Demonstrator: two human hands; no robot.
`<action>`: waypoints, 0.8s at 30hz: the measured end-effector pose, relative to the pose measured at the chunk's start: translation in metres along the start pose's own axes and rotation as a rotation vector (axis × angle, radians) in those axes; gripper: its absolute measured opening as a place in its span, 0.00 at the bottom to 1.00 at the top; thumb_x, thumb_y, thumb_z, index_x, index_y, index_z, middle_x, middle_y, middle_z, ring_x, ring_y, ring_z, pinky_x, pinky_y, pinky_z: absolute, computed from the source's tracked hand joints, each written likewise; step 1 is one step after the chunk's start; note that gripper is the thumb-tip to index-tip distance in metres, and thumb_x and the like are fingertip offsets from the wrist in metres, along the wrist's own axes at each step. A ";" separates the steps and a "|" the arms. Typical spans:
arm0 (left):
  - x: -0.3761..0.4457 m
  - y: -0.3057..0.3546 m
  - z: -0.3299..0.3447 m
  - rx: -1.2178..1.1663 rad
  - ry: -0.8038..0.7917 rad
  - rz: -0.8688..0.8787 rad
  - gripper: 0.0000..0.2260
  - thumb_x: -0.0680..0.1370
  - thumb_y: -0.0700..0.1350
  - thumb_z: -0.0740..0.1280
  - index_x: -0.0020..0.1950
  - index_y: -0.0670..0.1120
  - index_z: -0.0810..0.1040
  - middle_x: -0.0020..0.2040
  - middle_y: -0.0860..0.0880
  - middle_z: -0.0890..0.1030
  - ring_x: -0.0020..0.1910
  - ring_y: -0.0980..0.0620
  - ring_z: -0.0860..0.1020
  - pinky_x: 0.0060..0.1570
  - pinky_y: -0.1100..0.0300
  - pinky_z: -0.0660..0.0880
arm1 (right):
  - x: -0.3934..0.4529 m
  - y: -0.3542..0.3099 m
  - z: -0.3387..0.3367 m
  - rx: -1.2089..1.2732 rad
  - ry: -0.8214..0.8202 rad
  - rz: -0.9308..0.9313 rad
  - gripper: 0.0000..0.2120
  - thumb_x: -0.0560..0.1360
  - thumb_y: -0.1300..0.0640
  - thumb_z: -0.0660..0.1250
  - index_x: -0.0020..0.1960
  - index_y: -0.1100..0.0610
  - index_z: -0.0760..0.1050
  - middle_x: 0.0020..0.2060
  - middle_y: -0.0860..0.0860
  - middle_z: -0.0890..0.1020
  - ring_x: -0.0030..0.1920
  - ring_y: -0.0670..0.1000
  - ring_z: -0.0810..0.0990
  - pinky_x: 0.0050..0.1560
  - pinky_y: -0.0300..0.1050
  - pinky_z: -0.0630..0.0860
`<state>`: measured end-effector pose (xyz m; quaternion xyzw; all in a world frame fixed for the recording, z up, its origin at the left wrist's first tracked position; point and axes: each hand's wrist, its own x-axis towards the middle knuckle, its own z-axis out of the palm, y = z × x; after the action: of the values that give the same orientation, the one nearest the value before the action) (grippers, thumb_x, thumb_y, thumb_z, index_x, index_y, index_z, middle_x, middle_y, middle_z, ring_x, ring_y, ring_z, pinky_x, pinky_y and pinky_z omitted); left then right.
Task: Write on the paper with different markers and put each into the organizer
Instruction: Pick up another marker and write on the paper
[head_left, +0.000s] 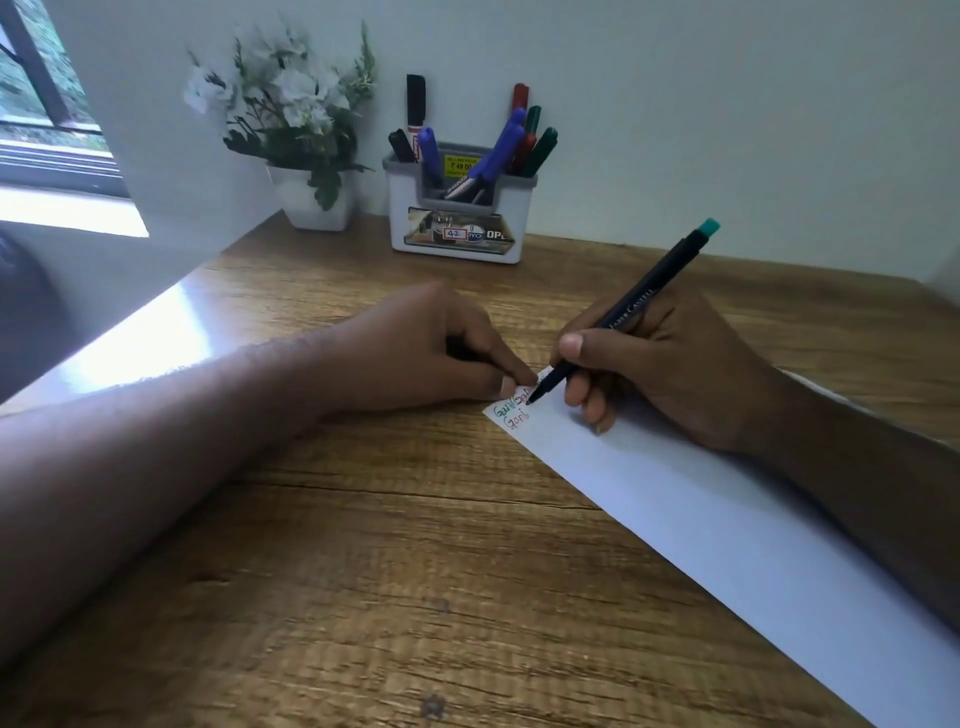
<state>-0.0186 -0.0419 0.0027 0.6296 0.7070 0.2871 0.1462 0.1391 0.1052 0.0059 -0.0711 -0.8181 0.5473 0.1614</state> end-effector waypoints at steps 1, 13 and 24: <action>0.000 0.000 0.000 0.002 0.001 0.000 0.10 0.73 0.47 0.71 0.52 0.58 0.83 0.38 0.69 0.79 0.41 0.65 0.78 0.38 0.74 0.70 | 0.000 0.000 0.000 0.003 -0.003 0.002 0.08 0.76 0.66 0.65 0.40 0.66 0.80 0.28 0.59 0.82 0.24 0.51 0.79 0.27 0.42 0.77; 0.000 -0.001 0.000 0.023 0.008 -0.002 0.10 0.73 0.47 0.71 0.53 0.57 0.84 0.38 0.68 0.79 0.42 0.64 0.79 0.41 0.70 0.70 | 0.001 0.002 0.000 0.021 0.021 0.021 0.08 0.76 0.65 0.66 0.40 0.66 0.80 0.27 0.57 0.81 0.24 0.51 0.79 0.26 0.42 0.78; 0.001 -0.003 0.001 0.032 0.016 0.012 0.10 0.73 0.47 0.71 0.52 0.58 0.84 0.40 0.66 0.81 0.43 0.63 0.79 0.40 0.70 0.71 | 0.001 0.004 -0.001 0.041 0.060 0.036 0.08 0.76 0.65 0.66 0.40 0.68 0.79 0.26 0.57 0.81 0.23 0.50 0.78 0.25 0.42 0.78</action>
<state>-0.0205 -0.0406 0.0007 0.6340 0.7086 0.2816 0.1289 0.1381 0.1080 0.0031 -0.0986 -0.8000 0.5646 0.1773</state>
